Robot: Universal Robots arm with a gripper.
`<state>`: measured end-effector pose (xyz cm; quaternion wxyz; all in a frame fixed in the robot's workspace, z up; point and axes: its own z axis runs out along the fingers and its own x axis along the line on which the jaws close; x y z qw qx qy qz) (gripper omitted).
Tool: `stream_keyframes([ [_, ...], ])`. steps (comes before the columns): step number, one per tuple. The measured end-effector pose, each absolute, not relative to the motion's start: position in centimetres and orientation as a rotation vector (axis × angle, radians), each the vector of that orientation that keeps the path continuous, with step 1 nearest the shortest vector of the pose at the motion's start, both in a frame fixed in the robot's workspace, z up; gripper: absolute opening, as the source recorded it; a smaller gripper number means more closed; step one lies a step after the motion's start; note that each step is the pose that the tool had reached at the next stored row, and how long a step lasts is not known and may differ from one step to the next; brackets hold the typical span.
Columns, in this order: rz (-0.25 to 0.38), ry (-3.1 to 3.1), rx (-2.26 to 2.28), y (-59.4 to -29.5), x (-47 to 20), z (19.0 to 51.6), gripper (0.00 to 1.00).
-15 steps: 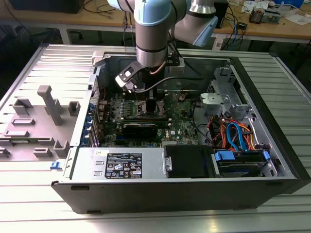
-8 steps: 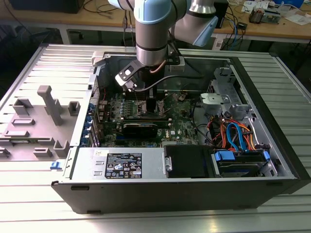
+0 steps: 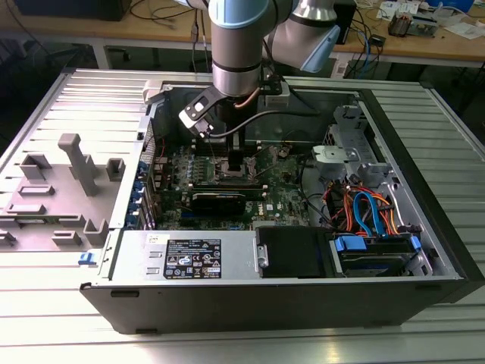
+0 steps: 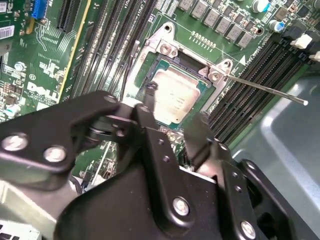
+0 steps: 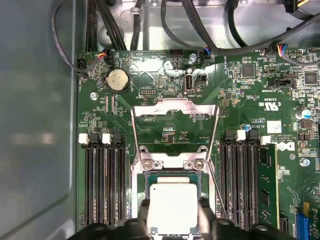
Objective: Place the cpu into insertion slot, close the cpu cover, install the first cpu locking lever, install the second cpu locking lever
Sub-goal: 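Place the cpu into insertion slot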
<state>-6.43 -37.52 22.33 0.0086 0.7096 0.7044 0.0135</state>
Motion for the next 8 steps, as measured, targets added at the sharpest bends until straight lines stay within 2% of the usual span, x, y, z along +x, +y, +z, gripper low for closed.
stream_keyframes([
  [5,0.042,2.202,2.216,-37.53,-6.43,22.35,0.24],
  [6,0.042,2.202,2.216,-37.53,-6.44,22.35,0.11],
  [8,0.042,2.202,2.216,-37.53,-6.43,22.35,0.11],
])
